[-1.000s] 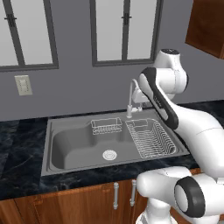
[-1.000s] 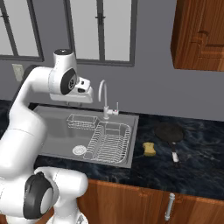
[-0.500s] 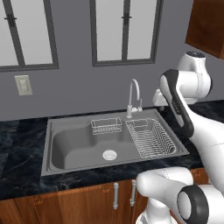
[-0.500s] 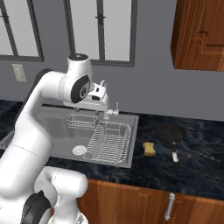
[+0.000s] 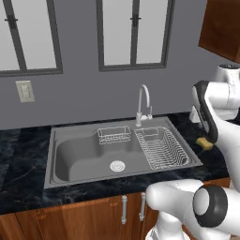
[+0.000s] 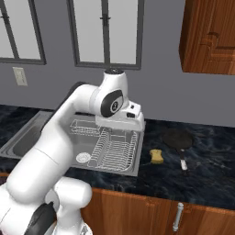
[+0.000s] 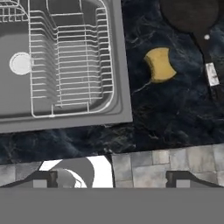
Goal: Pick the pan and sponge and place them into the sink. Then turn on the water.
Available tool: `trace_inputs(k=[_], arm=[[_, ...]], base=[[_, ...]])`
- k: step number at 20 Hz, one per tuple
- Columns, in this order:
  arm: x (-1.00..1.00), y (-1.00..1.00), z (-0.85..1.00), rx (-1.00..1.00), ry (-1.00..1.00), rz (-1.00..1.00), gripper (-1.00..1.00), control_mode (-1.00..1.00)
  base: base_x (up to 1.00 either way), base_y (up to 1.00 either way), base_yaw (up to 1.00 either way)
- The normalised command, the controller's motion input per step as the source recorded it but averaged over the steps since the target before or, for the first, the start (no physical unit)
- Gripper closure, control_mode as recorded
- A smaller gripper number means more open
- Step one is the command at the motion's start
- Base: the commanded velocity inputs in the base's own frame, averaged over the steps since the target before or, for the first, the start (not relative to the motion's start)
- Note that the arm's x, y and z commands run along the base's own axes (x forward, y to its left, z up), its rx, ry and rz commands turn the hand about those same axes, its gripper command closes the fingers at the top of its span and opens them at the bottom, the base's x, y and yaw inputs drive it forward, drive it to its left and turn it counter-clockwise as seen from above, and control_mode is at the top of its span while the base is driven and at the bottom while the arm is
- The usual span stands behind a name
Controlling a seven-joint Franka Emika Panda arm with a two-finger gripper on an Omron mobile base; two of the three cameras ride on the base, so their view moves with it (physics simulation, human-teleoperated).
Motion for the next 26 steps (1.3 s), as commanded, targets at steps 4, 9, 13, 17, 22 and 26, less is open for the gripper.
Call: trace_inputs(k=[4,9,13,17,22,26], arm=[[-0.05,-1.0,-0.56,-0.07,0.23,-0.02,-1.0,-1.0],[-0.1,-1.0,-0.59,-0.02,0.15,0.0,-1.0,-1.0],[0.1,-0.82,-0.27,0.01,0.0,0.07,-1.0,-1.0],[0.39,-0.49,-0.16,0.0,0.0,0.14,-1.0,-1.0],[0.4,-0.33,-0.31,0.01,0.0,0.16,-1.0,-1.0],[0.13,-0.48,-0.36,0.05,0.0,0.18,-1.0,-1.0]], base=[[0.0,0.0,0.0],[0.0,0.0,0.0],[0.0,0.0,0.0],[0.0,0.0,0.0],[0.0,0.0,0.0],[0.0,0.0,0.0]])
